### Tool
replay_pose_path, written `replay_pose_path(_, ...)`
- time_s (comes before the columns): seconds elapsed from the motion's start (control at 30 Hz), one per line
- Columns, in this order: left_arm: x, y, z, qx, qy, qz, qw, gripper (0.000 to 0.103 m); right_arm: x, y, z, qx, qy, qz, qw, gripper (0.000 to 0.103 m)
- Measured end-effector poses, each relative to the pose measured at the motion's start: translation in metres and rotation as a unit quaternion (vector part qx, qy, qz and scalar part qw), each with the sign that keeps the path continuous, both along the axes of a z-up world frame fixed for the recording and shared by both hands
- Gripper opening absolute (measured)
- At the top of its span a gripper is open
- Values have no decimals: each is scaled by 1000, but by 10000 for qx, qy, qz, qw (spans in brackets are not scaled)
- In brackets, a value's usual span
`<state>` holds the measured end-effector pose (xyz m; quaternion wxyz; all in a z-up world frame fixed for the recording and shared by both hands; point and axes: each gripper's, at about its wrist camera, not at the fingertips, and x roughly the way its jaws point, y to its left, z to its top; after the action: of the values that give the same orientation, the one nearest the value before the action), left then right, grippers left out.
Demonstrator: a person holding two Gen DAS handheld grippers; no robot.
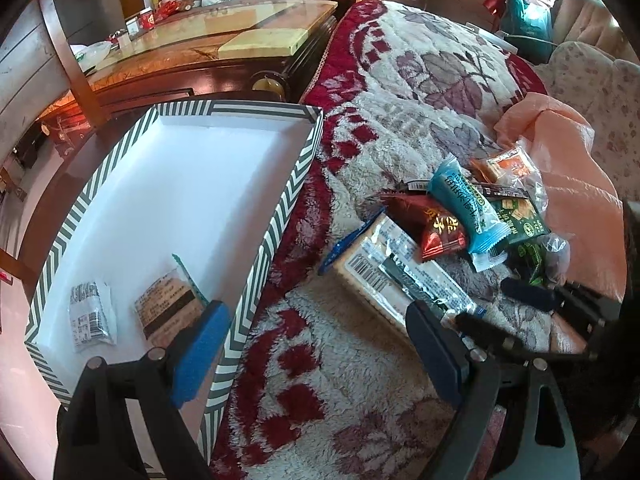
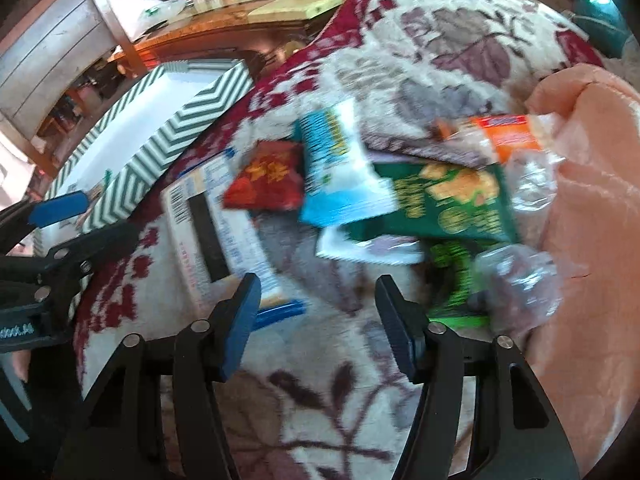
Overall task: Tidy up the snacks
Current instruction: 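Return both grippers to the snack pile toward the blue packet and biscuit pack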
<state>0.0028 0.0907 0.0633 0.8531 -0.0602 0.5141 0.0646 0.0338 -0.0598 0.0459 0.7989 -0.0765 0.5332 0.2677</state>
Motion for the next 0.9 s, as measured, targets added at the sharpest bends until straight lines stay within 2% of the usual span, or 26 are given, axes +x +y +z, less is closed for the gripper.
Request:
replay_pose_path(0.13,-1,0,1,6,-19,8,10000,91,-7,5,5,-142,-210,66,9997,62)
replay_pose_path(0.27,0,2,1,-20,-19,54,10000,91,2,-8,11,-13,-164,-188,9997,62)
replay_pose_path(0.4,6,-1,3,-66,-13,35,10000,91,4,-19,14,-84,-178,-301,9994,62)
replay_pose_path(0.63,37,-14,9,-251,-16,-40,9997,91,6,-41,18,84,-95,-550,9984,62)
replay_pose_path(0.77,60,-24,4,-27,113,-82,9999,91,8,-48,23,177,-118,-625,9978,62)
replay_pose_path(0.9,76,-27,1,-60,232,-72,9997,91,9,-56,25,264,-127,-694,9972,62)
